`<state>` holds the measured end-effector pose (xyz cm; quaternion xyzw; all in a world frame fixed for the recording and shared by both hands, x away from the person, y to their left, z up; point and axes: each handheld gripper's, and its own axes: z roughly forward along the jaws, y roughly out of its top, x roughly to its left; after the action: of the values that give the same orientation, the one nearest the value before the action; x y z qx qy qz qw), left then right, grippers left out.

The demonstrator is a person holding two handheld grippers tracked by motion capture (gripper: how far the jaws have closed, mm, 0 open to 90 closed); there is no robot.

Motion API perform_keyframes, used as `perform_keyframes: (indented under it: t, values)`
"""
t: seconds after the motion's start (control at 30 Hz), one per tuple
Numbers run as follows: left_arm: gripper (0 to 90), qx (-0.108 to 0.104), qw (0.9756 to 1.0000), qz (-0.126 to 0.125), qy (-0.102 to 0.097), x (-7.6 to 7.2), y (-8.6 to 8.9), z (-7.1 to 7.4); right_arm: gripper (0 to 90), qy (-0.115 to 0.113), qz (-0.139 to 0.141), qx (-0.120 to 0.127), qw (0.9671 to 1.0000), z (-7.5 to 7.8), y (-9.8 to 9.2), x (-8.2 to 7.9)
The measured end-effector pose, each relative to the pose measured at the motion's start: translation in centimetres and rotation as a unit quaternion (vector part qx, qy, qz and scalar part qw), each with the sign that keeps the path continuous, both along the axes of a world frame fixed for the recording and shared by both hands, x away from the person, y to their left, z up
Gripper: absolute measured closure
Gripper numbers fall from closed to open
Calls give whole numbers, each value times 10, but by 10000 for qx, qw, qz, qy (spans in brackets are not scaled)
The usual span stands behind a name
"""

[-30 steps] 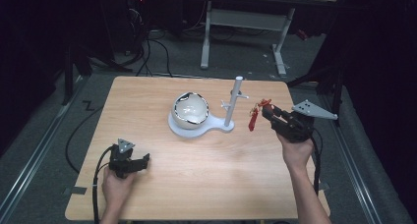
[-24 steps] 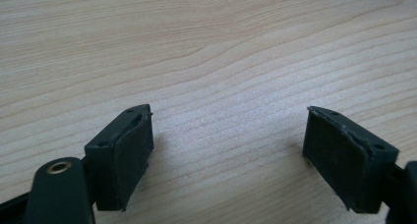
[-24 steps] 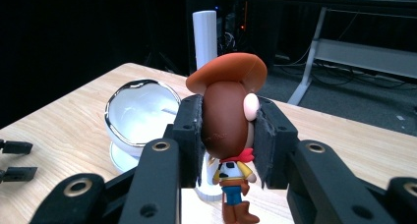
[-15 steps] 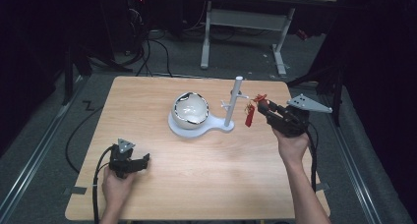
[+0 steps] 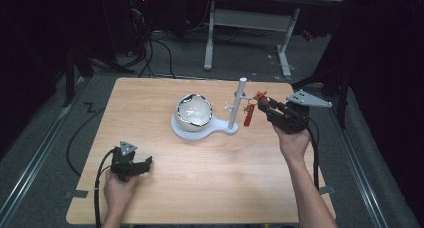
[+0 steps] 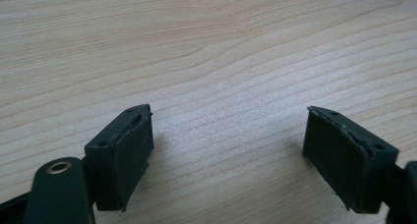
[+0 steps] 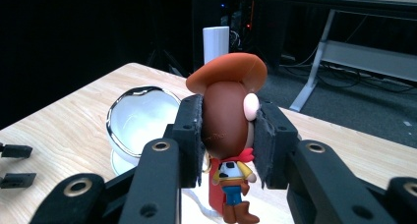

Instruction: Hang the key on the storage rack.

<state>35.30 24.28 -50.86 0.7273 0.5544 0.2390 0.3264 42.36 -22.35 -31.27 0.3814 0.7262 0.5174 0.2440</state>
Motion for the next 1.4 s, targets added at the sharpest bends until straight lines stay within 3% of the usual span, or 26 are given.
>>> perform_keyframes:
  t: [0.53, 1.1, 1.4]
  values:
    - [196, -32, 10000, -2, -3, 0, 1, 0, 674, 196, -116, -93, 9997, -3, 6, 19]
    - [197, -33, 10000, 21, -21, 0, 0, 0, 673, 332, -269, 76, 9991, -18, -6, 21]
    - [198, -26, 10000, 21, -20, 0, 0, 0, 673, 353, -313, 5, 9989, -23, -7, 20]
